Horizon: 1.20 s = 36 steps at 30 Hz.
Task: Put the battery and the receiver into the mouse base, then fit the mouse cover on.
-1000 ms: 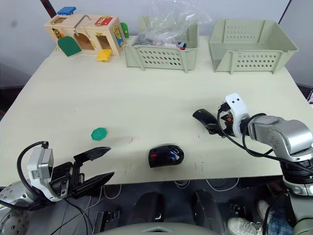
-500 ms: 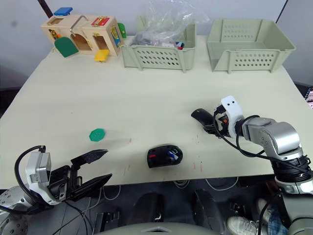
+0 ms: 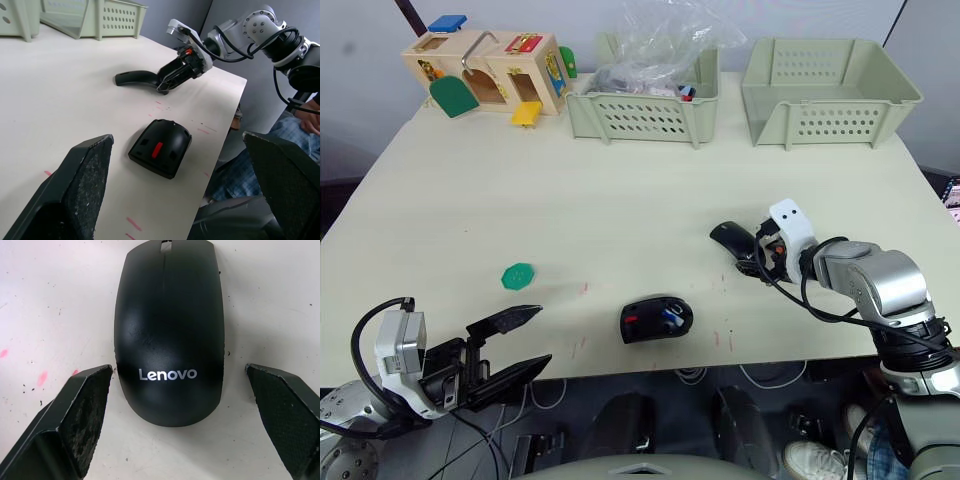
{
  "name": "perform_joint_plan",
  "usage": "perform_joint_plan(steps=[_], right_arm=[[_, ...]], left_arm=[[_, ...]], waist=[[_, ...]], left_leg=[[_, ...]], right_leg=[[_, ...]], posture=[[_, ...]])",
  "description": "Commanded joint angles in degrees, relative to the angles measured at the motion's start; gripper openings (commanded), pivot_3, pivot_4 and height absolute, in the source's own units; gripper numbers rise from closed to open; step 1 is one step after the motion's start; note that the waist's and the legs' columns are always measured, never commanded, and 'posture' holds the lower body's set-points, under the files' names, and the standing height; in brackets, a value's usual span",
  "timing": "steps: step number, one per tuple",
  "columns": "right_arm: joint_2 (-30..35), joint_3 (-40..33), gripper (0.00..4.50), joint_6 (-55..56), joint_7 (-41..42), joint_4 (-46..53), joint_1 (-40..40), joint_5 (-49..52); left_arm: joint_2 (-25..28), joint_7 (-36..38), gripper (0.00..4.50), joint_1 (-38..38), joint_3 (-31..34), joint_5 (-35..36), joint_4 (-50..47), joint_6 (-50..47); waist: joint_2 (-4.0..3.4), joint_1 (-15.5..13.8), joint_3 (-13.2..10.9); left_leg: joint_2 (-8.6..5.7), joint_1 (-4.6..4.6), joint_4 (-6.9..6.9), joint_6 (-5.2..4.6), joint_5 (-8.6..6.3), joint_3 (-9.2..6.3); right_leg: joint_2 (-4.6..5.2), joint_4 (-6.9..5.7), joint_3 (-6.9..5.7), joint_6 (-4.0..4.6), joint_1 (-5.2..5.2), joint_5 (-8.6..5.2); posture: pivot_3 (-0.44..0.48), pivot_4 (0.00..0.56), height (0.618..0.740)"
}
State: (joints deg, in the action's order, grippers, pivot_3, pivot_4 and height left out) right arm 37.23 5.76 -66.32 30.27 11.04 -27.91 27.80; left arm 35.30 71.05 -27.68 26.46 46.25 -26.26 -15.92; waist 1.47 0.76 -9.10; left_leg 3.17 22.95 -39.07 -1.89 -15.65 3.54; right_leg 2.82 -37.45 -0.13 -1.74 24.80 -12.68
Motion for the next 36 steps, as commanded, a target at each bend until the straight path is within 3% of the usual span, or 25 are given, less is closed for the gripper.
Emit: perform_joint_plan(steps=[1, 27, 28, 29, 36], right_arm=[[-0.41, -0.39, 4.50, 1.11, 0.61, 0.23, -1.62, -0.59], [-0.32, -0.68, 4.50, 0.60, 1.77, 1.15, -2.00, -1.28], [-0.29, -0.68, 3.97, 0.59, 1.78, 1.24, -1.98, -1.30], [-0.23, -0.68, 3.72, 0.57, 1.84, 1.39, -1.96, -1.29], [-0.30, -0.77, 3.72, 0.43, 1.79, 1.88, -1.83, -1.46]], left_arm=[[0.40, 0.11, 4.40, -0.22, 0.24, 0.33, -1.32, 0.90], [-0.46, 2.32, 4.40, -0.29, -0.12, -0.68, 1.02, 5.29], [-0.45, 2.40, 4.50, -0.28, -0.13, -0.74, 1.13, 5.36], [-0.44, 2.46, 4.50, -0.26, -0.13, -0.79, 1.25, 5.44], [-0.36, 2.68, 4.50, -0.08, -0.34, -0.94, 1.71, 5.76]], waist=[[0.00, 0.01, 0.00], [-0.01, 0.01, -0.01], [-0.01, 0.01, -0.01], [-0.01, 0.02, -0.01], [-0.01, 0.01, -0.02]], left_leg=[[0.00, 0.00, 0.00, 0.00, 0.00, 0.00], [0.01, 0.01, 0.04, 0.00, 0.00, -0.02], [0.01, 0.01, 0.05, 0.00, 0.00, -0.03], [0.01, 0.01, 0.05, 0.00, 0.00, -0.03], [0.02, 0.01, 0.06, 0.00, 0.00, -0.09]], right_leg=[[0.00, 0.00, 0.00, 0.00, 0.00, 0.00], [0.01, 0.07, 0.00, 0.00, 0.01, 0.00], [0.01, 0.08, 0.00, 0.00, 0.01, 0.00], [0.01, 0.08, 0.00, 0.00, 0.02, 0.00], [0.02, 0.12, 0.00, -0.01, 0.02, 0.00]], posture=[[0.000, 0.150, 0.740], [0.000, 0.150, 0.740], [0.000, 0.150, 0.740], [0.000, 0.150, 0.740], [0.000, 0.150, 0.740]])
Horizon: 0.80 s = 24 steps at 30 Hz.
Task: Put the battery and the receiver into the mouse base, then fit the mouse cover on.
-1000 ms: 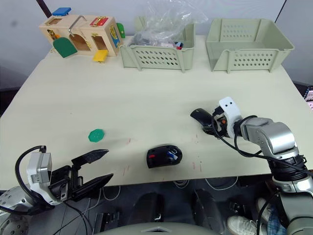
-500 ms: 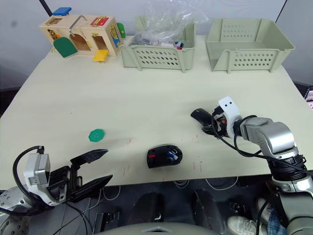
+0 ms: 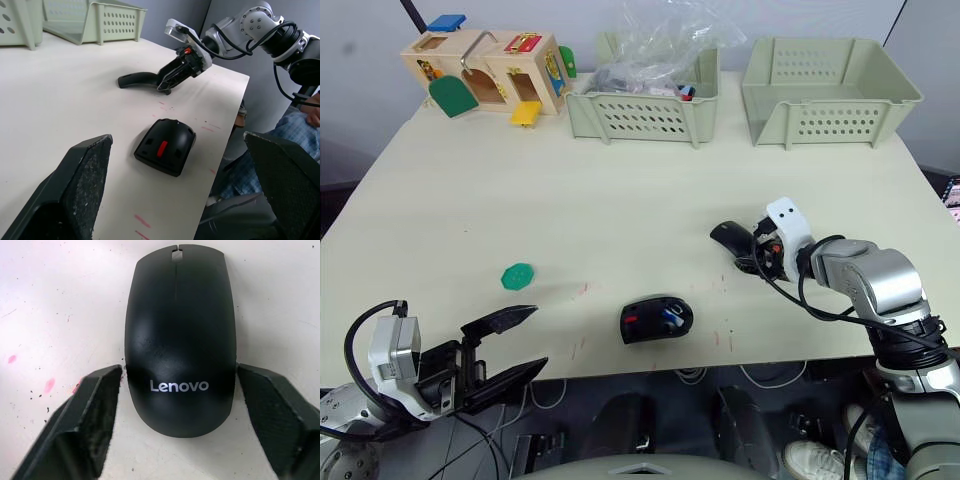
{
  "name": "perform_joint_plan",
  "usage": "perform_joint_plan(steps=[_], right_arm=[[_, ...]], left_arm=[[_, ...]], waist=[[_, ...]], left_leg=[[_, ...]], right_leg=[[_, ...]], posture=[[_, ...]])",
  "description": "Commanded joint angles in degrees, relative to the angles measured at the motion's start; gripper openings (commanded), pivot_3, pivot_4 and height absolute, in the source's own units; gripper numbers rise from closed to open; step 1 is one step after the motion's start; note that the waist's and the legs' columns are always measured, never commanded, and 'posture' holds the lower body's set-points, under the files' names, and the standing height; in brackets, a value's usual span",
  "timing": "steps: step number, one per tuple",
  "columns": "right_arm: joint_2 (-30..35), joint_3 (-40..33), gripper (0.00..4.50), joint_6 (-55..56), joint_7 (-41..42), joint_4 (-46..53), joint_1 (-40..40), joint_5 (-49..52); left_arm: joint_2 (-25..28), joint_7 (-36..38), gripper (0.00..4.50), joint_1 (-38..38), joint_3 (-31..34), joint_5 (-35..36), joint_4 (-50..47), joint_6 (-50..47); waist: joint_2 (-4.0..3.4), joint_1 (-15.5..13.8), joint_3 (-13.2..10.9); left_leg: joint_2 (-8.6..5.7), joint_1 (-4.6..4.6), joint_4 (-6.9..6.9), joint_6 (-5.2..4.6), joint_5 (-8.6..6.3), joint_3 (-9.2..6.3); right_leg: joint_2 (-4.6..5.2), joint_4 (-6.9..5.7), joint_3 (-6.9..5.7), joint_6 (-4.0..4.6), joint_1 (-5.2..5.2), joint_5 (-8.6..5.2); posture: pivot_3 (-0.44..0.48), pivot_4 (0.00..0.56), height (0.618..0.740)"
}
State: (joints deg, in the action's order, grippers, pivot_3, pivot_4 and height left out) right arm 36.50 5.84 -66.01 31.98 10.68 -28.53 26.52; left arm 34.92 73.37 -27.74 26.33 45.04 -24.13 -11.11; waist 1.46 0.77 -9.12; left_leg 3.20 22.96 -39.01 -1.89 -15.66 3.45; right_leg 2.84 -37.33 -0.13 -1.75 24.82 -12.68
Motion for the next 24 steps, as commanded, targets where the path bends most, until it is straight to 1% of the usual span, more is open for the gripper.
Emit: perform_joint_plan(steps=[1, 5, 8, 9, 10, 17, 18, 21, 24], right_arm=[[0.46, -0.86, 3.72, 0.08, 0.15, 2.35, -1.16, -0.18], [0.39, -0.93, 3.72, 0.03, 0.17, 2.43, -1.20, -0.20], [0.35, -0.87, 2.99, 0.02, 0.20, 2.50, -1.21, -0.18], [0.40, -0.82, 2.51, 0.03, 0.23, 2.53, -1.21, -0.21], [0.52, -0.74, 2.25, -0.01, 0.30, 2.65, -1.21, -0.23], [1.18, -0.59, 2.25, -0.16, 0.76, 3.74, -1.49, -0.12], [2.55, 0.07, 2.25, 0.87, 2.29, 4.86, -1.79, -0.15], [8.53, 2.29, 2.25, 5.05, 11.17, 10.30, -3.07, 1.57], [12.25, 4.35, 2.25, 7.74, 18.66, 14.46, -6.04, 3.36]], left_arm=[[0.00, 0.35, 4.50, 0.01, -0.24, 0.25, -0.40, 0.94], [-0.05, 0.36, 4.50, 0.18, -0.44, 0.00, -0.17, 1.13], [-0.06, 0.37, 4.50, 0.32, -0.55, -0.12, 0.00, 1.22], [-0.07, 0.35, 4.50, 0.35, -0.57, -0.14, 0.02, 1.21], [-0.08, 0.33, 4.50, 0.36, -0.57, -0.16, 0.07, 1.19], [-0.09, 0.25, 4.50, 0.51, -0.50, -0.30, 0.35, 1.25], [-0.08, 0.23, 4.50, 0.56, -0.45, -0.30, 0.42, 1.25], [0.19, 0.02, 4.50, 0.86, 0.06, 0.30, 0.74, 0.72], [0.41, 0.12, 4.50, 1.35, 0.97, 1.48, 1.11, 0.32]], waist=[[0.00, 0.00, 0.00], [0.00, 0.00, 0.00], [0.00, 0.00, -0.01], [-0.01, 0.00, -0.01], [-0.01, 0.00, -0.01], [-0.02, 0.00, -0.02], [-0.02, -0.01, -0.02], [-0.24, -0.03, -0.19], [-0.25, 0.06, -0.22]], left_leg=[[0.00, 0.00, 0.00, 0.00, 0.00, 0.00], [0.00, 0.00, 0.01, 0.00, 0.00, -0.02], [0.00, 0.00, 0.01, 0.00, 0.00, -0.03], [0.00, 0.00, 0.01, 0.00, 0.00, -0.03], [0.01, 0.00, 0.02, 0.00, 0.00, -0.04], [0.01, 0.00, 0.13, 0.00, 0.00, -0.05], [0.01, 0.00, 0.16, 0.00, 0.00, -0.05], [0.01, 0.04, 0.23, 0.00, 0.00, -0.05], [0.00, 0.02, 0.42, 0.00, 0.00, -0.05]], right_leg=[[0.00, 0.01, 0.00, 0.00, 0.00, 0.00], [0.00, 0.01, 0.00, 0.00, 0.00, 0.00], [0.00, 0.02, 0.00, 0.00, 0.00, 0.00], [0.00, 0.03, 0.00, 0.00, 0.00, 0.00], [0.00, 0.04, 0.00, 0.00, 0.00, 0.00], [0.00, 0.14, 0.00, 0.00, 0.01, 0.00], [0.00, 0.17, 0.00, 0.00, 0.01, 0.01], [0.02, 0.29, 0.00, -0.02, 0.03, 0.02], [0.01, 0.45, 0.00, -0.03, 0.04, 0.02]], posture=[[0.000, 0.150, 0.740], [0.000, 0.150, 0.740], [0.000, 0.150, 0.740], [0.000, 0.150, 0.740], [0.000, 0.150, 0.740], [0.000, 0.150, 0.740], [0.000, 0.150, 0.740], [0.000, 0.150, 0.740], [0.000, 0.150, 0.740]])
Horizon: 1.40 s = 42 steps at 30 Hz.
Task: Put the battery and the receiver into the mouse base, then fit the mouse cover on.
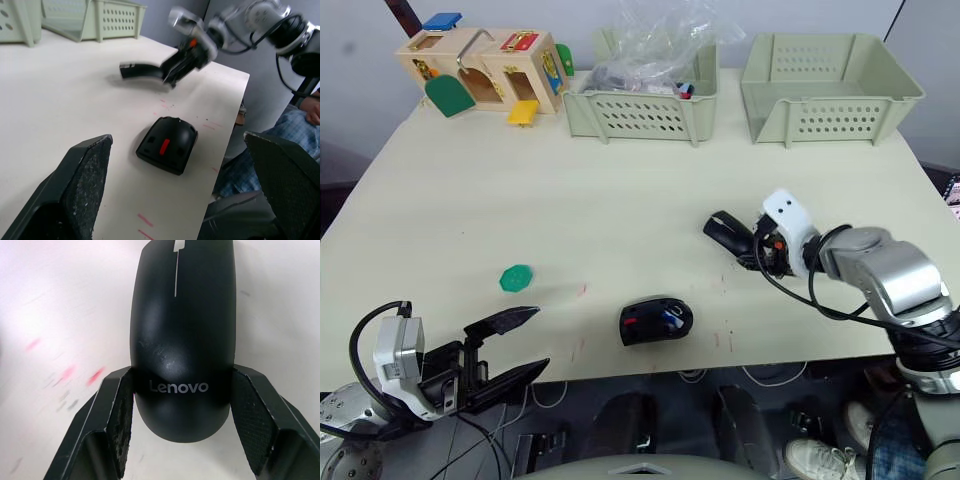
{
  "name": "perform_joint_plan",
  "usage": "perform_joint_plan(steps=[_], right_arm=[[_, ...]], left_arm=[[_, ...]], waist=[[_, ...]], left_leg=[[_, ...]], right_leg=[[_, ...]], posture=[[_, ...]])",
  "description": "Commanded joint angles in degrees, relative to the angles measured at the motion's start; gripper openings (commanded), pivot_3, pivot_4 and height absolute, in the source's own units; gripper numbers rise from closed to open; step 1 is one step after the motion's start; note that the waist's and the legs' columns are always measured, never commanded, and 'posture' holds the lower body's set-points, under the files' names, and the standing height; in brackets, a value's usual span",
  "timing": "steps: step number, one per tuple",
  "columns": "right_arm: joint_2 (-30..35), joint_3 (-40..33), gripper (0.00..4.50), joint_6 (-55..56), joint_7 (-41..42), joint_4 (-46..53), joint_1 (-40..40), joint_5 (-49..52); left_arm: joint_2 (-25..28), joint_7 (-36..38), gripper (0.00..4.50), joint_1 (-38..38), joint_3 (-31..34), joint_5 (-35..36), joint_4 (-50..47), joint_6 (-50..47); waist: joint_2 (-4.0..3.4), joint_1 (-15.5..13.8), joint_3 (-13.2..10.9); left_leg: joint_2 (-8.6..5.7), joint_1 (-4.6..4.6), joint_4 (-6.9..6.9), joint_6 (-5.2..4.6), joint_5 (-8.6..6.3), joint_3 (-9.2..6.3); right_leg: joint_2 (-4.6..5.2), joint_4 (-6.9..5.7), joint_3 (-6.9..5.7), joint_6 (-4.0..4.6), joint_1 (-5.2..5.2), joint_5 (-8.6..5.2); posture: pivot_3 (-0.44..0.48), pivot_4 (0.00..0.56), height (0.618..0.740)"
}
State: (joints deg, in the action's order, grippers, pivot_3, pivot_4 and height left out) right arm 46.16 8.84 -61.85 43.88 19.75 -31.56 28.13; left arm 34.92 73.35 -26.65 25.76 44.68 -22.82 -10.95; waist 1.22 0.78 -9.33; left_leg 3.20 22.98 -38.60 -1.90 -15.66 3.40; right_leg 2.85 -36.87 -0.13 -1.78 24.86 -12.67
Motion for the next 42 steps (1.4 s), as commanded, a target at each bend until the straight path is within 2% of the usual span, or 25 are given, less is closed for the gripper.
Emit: perform_joint_plan(steps=[1, 10, 14, 19, 25, 42], right_arm=[[3.44, 2.41, 2.25, 4.22, 8.64, 6.33, -4.26, 1.79], [3.60, 10.80, 2.25, 3.09, 18.31, 9.67, -15.00, 3.78], [1.56, 20.67, 2.25, 3.66, 20.63, 10.11, -20.52, -0.73], [-0.72, 28.60, 2.25, 4.42, 20.76, 9.10, -22.38, -5.61], [-4.31, 30.65, 2.25, 2.68, 19.61, 7.46, -22.09, -7.52], [-6.65, 35.02, 2.25, 3.79, 20.57, 3.30, -20.93, -12.03]], left_arm=[[0.38, 0.35, 4.50, 0.39, 1.75, 1.92, -0.08, 0.46], [1.37, 6.34, 4.50, 2.53, 4.39, 6.10, 4.02, 0.92], [5.91, 11.35, 4.50, 3.41, 5.42, 7.78, 6.64, -2.03], [7.14, 12.21, 4.50, 3.94, 5.64, 7.36, 7.68, -2.76], [7.38, 12.04, 4.50, 3.40, 6.20, 7.52, 6.55, -3.94], [7.77, 9.47, 4.50, 3.37, 6.66, 7.59, 3.32, -6.89]], waist=[[0.01, 0.07, 0.00], [0.05, -0.04, -0.01], [0.05, 0.07, -0.05], [0.04, 0.15, -0.05], [0.05, 0.08, -0.04], [0.06, 0.09, -0.04]], left_leg=[[0.01, -0.02, 0.06, 0.00, 0.00, 0.01], [0.03, 0.00, 0.18, 0.00, 0.00, 0.01], [0.00, 0.01, 0.17, 0.01, 0.00, 0.06], [0.04, -0.01, 0.18, 0.01, 0.01, 0.09], [0.03, 0.06, 0.18, 0.02, 0.01, 0.15], [0.02, 0.05, 0.17, 0.03, 0.01, 0.18]], right_leg=[[-0.01, 0.02, 0.00, 0.00, 0.01, 0.00], [-0.02, 0.06, -0.01, 0.04, 0.09, 0.00], [0.04, 0.07, 0.00, 0.04, 0.11, 0.00], [0.04, 0.03, -0.01, 0.05, 0.14, 0.01], [0.08, 0.03, 0.01, 0.06, 0.22, 0.02], [0.07, 0.00, 0.01, 0.07, 0.22, 0.03]], posture=[[0.000, 0.150, 0.740], [0.000, 0.150, 0.740], [0.000, 0.150, 0.740], [0.000, 0.150, 0.740], [0.000, 0.150, 0.740], [0.000, 0.150, 0.740]])
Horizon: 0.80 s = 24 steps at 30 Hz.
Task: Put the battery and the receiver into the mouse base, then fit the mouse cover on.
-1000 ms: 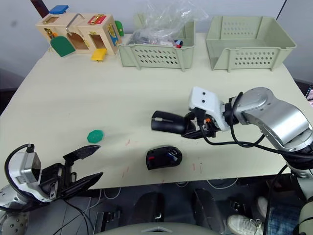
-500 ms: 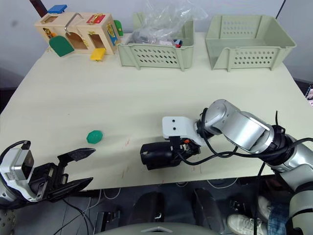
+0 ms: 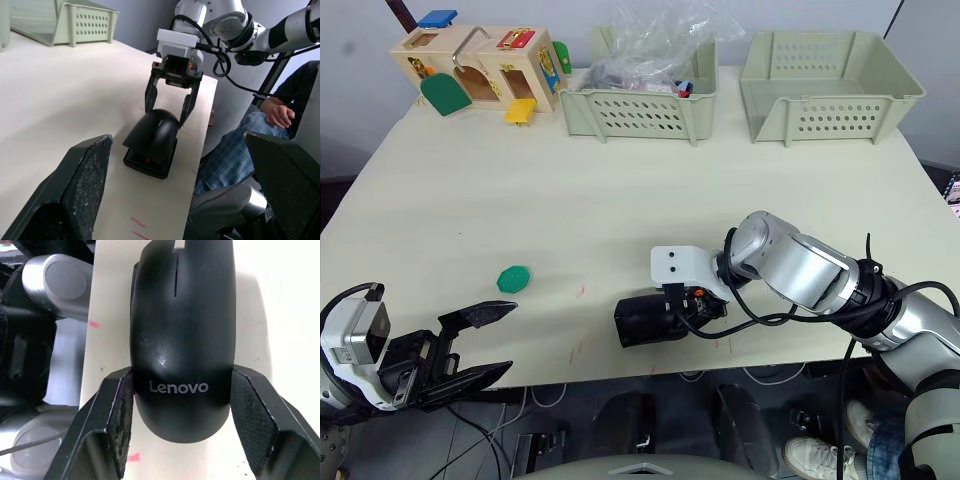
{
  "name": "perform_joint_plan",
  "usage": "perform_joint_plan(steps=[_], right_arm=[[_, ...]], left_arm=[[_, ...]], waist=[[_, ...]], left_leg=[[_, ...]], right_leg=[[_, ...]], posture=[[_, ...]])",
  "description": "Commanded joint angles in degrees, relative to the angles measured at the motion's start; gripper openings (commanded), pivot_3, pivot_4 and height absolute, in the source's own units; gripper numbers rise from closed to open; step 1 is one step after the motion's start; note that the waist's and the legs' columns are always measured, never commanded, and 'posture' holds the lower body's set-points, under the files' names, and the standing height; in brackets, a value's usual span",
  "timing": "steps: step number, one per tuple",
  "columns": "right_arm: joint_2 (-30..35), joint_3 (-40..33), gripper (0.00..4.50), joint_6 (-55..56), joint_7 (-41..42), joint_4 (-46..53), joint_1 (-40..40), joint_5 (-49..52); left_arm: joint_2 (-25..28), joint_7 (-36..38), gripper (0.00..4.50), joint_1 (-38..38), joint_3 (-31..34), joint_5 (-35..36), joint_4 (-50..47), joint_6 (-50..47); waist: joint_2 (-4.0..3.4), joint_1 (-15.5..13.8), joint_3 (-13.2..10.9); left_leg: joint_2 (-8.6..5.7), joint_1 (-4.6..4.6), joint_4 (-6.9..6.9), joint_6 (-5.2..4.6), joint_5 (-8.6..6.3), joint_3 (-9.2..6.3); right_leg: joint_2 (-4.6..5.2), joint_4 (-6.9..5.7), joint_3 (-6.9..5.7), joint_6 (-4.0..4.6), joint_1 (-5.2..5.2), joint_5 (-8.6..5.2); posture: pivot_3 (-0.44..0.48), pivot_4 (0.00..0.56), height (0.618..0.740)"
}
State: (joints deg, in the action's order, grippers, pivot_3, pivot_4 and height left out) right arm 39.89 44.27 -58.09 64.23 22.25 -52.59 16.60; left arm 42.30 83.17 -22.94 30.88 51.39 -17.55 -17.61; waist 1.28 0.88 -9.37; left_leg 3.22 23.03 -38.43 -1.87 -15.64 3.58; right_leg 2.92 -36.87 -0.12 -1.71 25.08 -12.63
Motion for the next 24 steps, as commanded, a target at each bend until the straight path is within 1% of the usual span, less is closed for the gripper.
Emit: perform_joint_plan(steps=[1, 24], right_arm=[[-0.39, -0.28, 2.25, -0.07, 0.29, 0.79, 0.19, -0.62], [-1.89, 2.54, 2.25, -0.53, 0.82, -0.93, 0.72, -2.89]], left_arm=[[0.37, -0.41, 4.50, -0.36, 1.56, 0.88, -2.05, -0.29], [-0.23, -1.86, 4.50, -1.66, 1.76, 1.03, -3.88, -0.64]], waist=[[0.00, 0.00, 0.00], [0.04, 0.08, 0.04]], left_leg=[[0.00, 0.00, 0.00, 0.00, 0.00, 0.00], [0.00, -0.05, -0.02, 0.00, 0.00, 0.06]], right_leg=[[-0.01, 0.00, 0.00, 0.00, 0.00, 0.00], [-0.02, -0.09, 0.00, 0.01, -0.01, 0.01]], posture=[[0.000, 0.150, 0.740], [0.000, 0.150, 0.740]])
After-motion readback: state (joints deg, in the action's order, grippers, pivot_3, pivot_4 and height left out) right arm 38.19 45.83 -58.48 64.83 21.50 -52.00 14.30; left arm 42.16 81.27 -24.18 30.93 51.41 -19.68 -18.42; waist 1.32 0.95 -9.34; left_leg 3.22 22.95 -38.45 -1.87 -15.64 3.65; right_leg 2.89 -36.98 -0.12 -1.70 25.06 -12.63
